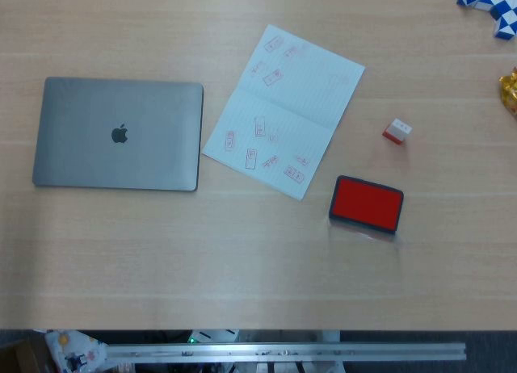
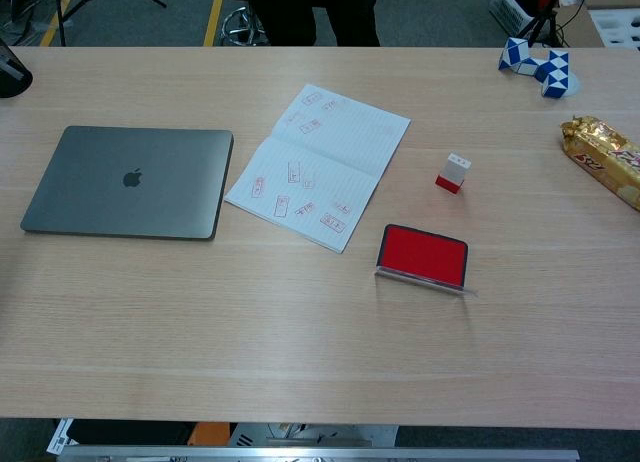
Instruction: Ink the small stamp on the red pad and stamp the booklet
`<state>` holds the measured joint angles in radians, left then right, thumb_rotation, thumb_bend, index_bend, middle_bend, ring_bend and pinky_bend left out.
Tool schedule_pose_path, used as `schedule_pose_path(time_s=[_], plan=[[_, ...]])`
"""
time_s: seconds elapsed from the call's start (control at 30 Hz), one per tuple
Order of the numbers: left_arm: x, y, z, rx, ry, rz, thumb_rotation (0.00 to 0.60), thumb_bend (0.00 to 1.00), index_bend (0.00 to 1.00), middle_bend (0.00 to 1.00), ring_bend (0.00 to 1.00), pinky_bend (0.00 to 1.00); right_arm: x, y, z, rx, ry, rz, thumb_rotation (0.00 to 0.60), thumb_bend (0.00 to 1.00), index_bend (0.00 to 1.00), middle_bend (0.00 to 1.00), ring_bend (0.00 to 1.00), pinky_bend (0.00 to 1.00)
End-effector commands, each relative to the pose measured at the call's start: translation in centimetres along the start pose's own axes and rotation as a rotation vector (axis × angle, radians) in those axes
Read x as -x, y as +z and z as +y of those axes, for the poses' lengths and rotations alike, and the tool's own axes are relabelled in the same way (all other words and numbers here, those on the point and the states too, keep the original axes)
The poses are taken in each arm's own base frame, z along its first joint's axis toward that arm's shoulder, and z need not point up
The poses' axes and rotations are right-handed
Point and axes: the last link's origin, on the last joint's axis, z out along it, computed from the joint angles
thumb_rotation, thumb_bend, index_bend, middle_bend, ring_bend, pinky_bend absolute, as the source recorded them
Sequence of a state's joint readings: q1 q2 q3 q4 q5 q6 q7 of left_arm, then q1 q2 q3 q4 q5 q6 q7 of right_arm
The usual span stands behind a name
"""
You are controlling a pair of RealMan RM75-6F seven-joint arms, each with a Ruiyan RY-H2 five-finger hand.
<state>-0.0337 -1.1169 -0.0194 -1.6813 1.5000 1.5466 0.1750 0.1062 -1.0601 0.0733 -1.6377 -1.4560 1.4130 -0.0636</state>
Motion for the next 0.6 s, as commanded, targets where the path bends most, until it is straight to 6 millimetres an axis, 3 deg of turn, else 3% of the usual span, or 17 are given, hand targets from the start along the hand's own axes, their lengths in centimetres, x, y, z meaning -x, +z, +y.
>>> schedule_pose_path(time_s=[0.03,0.27,0.6], plan=[[0.0,0.0,0.0,0.000,0.003,-0.004,0.600,0.20,0.17,0.25,0.25,0.15,0.0,0.0,0.0,0.002,-0.001,-0.003,0.600,0.41,0.57,0.56,0.49,0.51],[-0.1,0.1,0.1,0.007,-0.003,0.001,0.600,0.20,0.17,0.25,0.25,0.15,-0.3,0.4,-0.6,-0.005,0.021,-0.044,0.600,0.40,0.57,0.55,0.45,0.51],[0.3,-0.2,0.1,0.013,0.002,-0.029,0.600,0.20,0.17,0.24,0.25,0.15,-1.3,4.8,-4.8,-0.085,0.003,-0.121,0.600,0.35,0.56,0.49,0.41,0.51]])
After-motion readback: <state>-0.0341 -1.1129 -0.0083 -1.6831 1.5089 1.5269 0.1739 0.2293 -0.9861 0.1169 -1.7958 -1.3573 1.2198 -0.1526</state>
